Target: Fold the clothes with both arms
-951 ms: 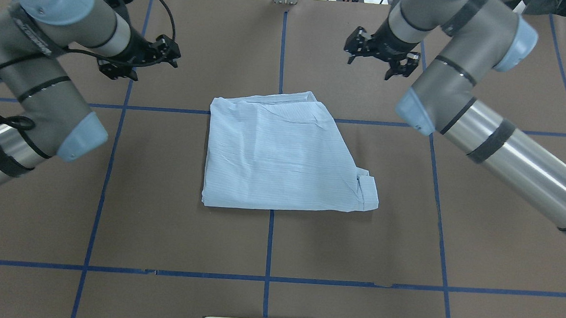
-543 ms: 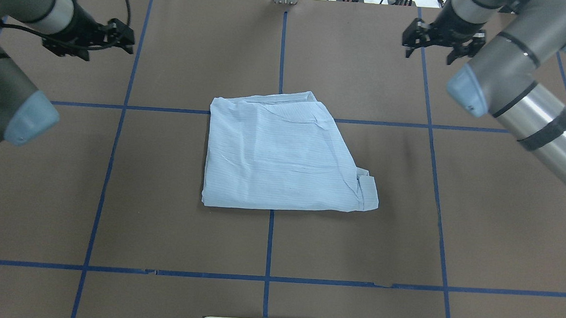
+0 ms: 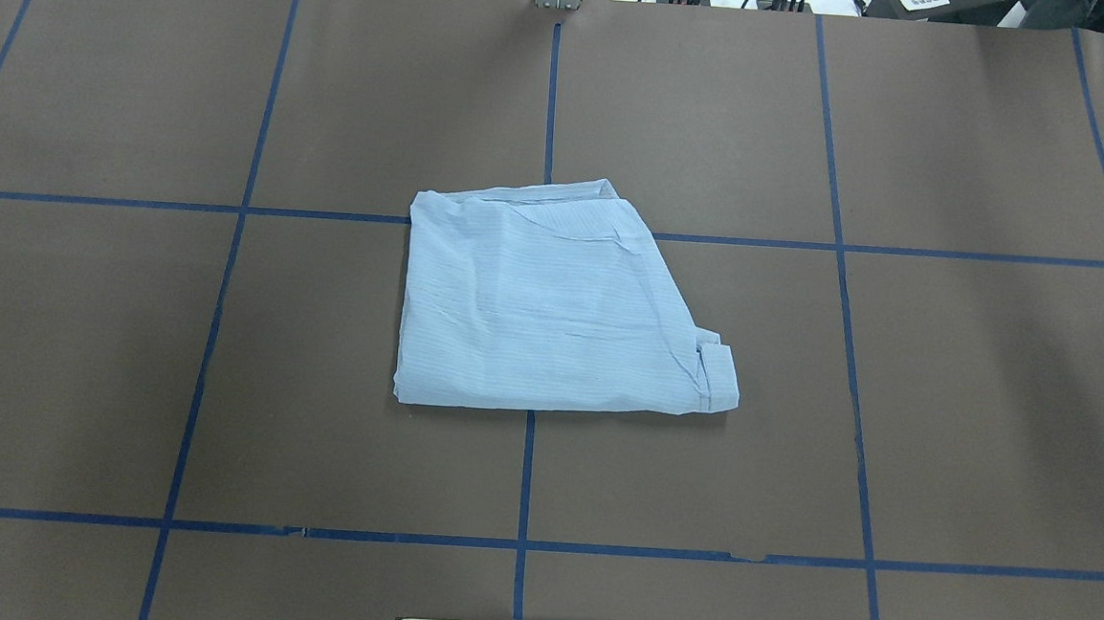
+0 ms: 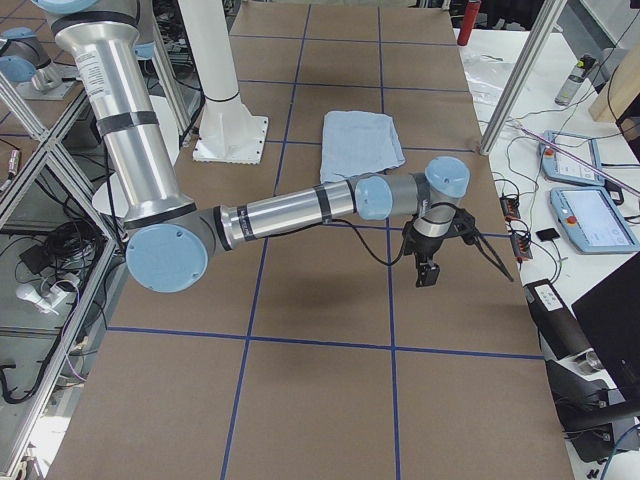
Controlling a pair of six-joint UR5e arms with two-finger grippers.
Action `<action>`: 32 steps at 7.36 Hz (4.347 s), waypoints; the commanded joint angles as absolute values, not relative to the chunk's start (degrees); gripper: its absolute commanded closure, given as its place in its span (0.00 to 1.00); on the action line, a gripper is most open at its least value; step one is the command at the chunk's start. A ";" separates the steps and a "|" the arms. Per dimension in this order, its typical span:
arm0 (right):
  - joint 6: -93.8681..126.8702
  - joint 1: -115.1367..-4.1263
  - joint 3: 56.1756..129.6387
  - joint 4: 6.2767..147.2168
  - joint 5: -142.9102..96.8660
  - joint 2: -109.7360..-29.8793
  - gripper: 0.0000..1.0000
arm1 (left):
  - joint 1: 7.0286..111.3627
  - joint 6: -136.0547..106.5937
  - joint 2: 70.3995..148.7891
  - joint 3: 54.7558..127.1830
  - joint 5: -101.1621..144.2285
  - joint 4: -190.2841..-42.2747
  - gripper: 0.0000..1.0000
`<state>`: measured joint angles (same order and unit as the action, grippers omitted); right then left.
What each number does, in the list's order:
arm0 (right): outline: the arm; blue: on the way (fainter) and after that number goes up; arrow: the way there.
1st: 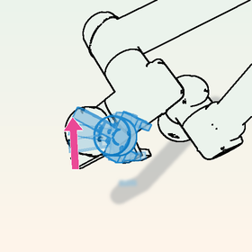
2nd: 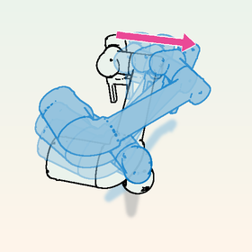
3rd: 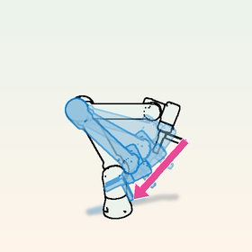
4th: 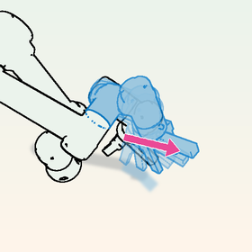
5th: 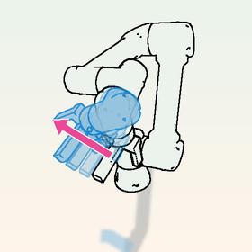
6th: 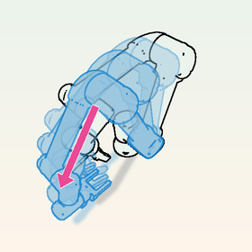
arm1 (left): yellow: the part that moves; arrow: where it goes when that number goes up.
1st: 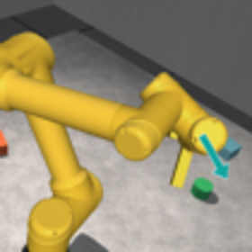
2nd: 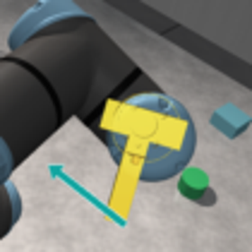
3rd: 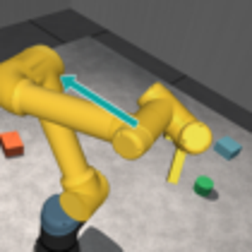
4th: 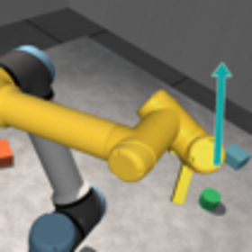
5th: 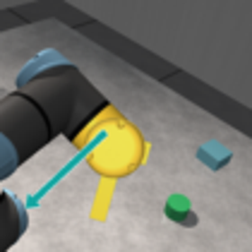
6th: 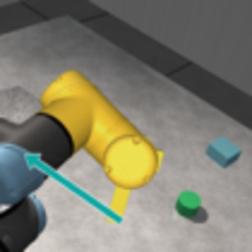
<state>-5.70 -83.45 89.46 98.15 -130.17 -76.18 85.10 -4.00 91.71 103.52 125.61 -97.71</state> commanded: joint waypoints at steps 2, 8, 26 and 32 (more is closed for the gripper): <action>-7.91 -86.04 95.52 98.17 -129.72 -84.78 0.00 | 88.15 -4.31 87.99 102.38 125.95 -104.63 0.00; 0.09 -86.04 96.68 98.26 -135.70 -88.33 0.00 | 87.98 -4.57 83.58 97.11 132.89 -98.37 0.00; -0.35 -94.22 97.12 98.09 -138.69 -93.34 0.00 | 87.98 -3.78 86.57 96.77 132.80 -92.29 0.00; -0.09 -94.65 97.29 98.09 -138.78 -93.34 0.00 | 87.98 -3.78 86.57 97.12 132.80 -92.20 0.00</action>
